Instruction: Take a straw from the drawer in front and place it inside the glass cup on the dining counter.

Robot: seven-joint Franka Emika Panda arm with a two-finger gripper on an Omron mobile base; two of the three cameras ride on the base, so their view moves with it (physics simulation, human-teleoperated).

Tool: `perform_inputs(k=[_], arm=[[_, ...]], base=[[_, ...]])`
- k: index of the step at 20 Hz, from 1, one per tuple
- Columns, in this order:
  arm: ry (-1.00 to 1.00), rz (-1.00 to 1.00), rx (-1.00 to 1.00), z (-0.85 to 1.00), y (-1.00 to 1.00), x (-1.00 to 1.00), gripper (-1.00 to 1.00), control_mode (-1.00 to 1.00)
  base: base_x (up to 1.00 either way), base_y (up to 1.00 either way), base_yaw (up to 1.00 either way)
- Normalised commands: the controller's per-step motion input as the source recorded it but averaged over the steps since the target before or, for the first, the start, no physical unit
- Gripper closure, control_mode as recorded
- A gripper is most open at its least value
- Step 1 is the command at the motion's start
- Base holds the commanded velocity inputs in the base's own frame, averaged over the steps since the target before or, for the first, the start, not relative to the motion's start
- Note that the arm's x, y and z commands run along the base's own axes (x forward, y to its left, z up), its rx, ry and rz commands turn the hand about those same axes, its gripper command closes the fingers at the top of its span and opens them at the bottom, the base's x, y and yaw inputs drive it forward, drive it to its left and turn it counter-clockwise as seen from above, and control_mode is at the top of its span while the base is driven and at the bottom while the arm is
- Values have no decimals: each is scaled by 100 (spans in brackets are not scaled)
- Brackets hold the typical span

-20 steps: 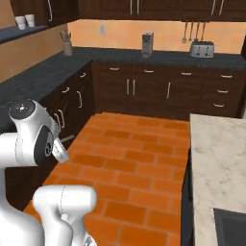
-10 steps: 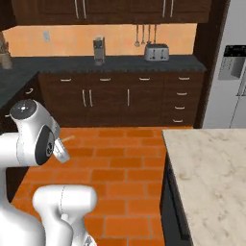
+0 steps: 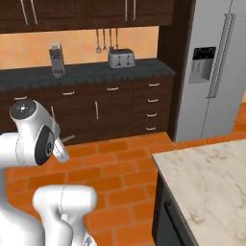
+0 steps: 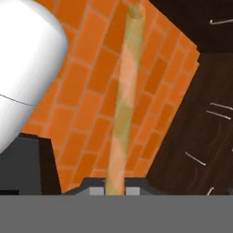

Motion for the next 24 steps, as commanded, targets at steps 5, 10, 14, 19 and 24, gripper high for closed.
perform_inputs(k=[5,10,14,19,24], arm=[[0,0,0,0,0,0,100,100],[0,0,0,0,0,0,100,100],[0,0,0,0,0,0,100,100],[0,0,0,0,0,0,100,100],[0,0,0,0,0,0,100,100]], base=[[100,57,-45],[100,50,-53],[100,34,-57],[100,17,-59],[100,5,-60]])
